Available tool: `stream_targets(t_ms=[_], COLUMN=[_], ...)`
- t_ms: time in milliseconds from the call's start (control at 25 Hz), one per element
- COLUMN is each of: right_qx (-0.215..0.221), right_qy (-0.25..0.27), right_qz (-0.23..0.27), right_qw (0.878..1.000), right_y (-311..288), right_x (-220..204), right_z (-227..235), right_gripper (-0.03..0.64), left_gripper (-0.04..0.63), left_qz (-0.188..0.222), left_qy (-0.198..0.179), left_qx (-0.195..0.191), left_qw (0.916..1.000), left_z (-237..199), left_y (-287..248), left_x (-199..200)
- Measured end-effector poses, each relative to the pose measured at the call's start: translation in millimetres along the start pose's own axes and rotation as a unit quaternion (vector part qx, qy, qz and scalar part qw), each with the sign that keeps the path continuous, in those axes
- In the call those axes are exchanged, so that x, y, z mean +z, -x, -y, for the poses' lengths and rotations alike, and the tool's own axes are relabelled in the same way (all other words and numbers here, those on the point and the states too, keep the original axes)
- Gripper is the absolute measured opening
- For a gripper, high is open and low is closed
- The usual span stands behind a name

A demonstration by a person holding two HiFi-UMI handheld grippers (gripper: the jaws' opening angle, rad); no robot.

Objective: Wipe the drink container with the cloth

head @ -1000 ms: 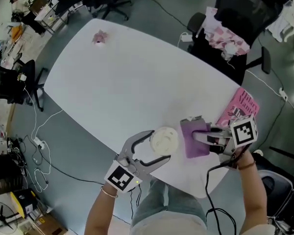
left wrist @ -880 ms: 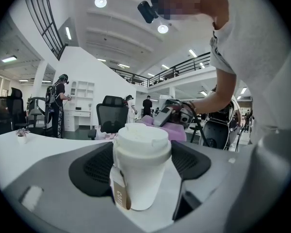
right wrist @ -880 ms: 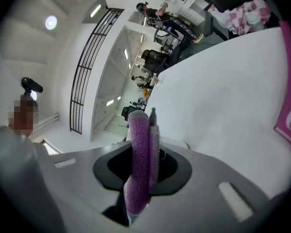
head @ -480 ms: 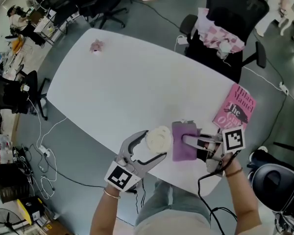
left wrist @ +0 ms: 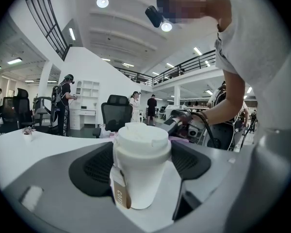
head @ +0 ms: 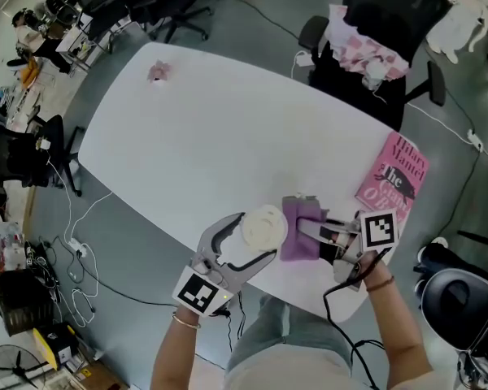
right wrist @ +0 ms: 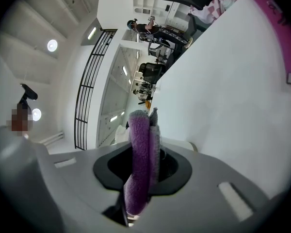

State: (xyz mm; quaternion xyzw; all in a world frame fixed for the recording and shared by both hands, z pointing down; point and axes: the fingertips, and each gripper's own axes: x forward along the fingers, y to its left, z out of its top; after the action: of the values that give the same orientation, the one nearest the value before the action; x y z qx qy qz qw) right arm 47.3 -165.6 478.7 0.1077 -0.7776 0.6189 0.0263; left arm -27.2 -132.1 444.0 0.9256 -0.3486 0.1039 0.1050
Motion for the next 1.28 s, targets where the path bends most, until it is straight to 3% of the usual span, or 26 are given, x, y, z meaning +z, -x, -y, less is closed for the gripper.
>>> stream_targets(t_ms=[720, 1280], right_qx=[-0.062, -0.162], right_qy=[0.007, -0.008], right_qz=[0.038, 0.037], right_qw=[0.997, 0.986], right_y=[-16, -23], right_x=[0, -12], right_z=[30, 81], right_gripper=[0.069, 0.069], left_gripper=[0.374, 0.373], left_qz=[-0.004, -0.002], left_qy=[0.002, 0.005], left_qx=[0.003, 0.02], left_qw=[1.0, 0.9998], left_z=[2, 1], left_y=[1, 2], left_x=[0, -2])
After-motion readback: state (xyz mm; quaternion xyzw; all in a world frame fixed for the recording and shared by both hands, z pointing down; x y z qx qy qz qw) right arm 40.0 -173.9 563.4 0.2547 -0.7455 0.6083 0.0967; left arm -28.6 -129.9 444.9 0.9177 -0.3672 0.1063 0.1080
